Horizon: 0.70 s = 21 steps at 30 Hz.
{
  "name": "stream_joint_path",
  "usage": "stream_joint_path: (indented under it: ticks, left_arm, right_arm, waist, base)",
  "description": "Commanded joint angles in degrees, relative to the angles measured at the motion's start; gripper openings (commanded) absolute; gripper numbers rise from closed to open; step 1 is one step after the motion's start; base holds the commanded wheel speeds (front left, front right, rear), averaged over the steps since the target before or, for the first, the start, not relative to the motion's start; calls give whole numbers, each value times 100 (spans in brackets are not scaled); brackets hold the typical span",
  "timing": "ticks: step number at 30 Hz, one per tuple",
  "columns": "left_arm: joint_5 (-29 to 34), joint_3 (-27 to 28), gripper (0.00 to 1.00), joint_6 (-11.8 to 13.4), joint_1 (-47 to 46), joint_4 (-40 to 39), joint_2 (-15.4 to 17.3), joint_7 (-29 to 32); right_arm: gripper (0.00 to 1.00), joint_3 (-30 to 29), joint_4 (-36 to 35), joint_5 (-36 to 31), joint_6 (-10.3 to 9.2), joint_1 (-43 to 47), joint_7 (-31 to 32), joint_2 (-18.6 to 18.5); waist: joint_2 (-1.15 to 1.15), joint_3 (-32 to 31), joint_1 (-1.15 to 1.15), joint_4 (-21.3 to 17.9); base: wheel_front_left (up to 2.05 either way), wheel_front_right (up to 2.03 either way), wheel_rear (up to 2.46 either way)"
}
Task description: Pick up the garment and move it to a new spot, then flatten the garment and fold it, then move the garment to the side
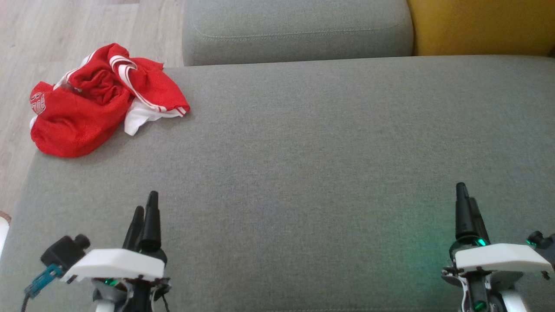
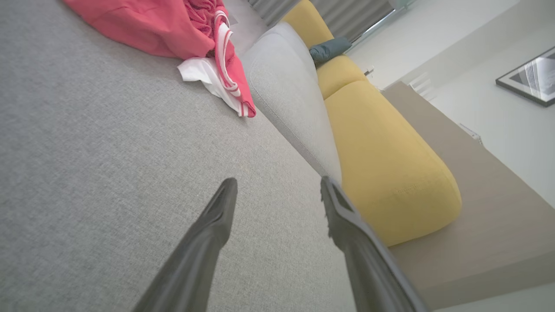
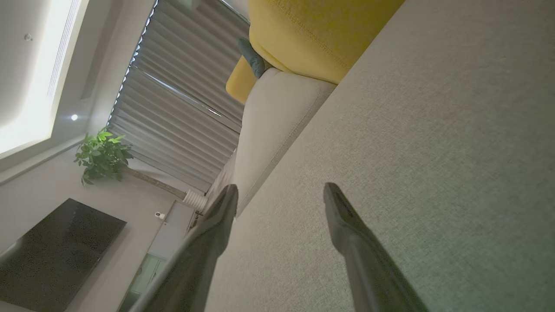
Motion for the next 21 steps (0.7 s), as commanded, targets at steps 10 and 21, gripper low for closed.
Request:
stream_joint_path:
  ticks: [10,21]
  left_arm:
    - [1059,-136,100,95,-158,-283,88,-226]
    - [1893,-270,100,219,-130,-287,138,-410]
  right_arm:
    - [100,224,-232,-948,25,-346,-226,-35]
    - [100,343,-230,-1904,29,-383,-412,-39]
  waist:
    - [0,1,0,16]
    - [0,2,0,10]
  base:
    - [0,0,0]
    - [0,0,0]
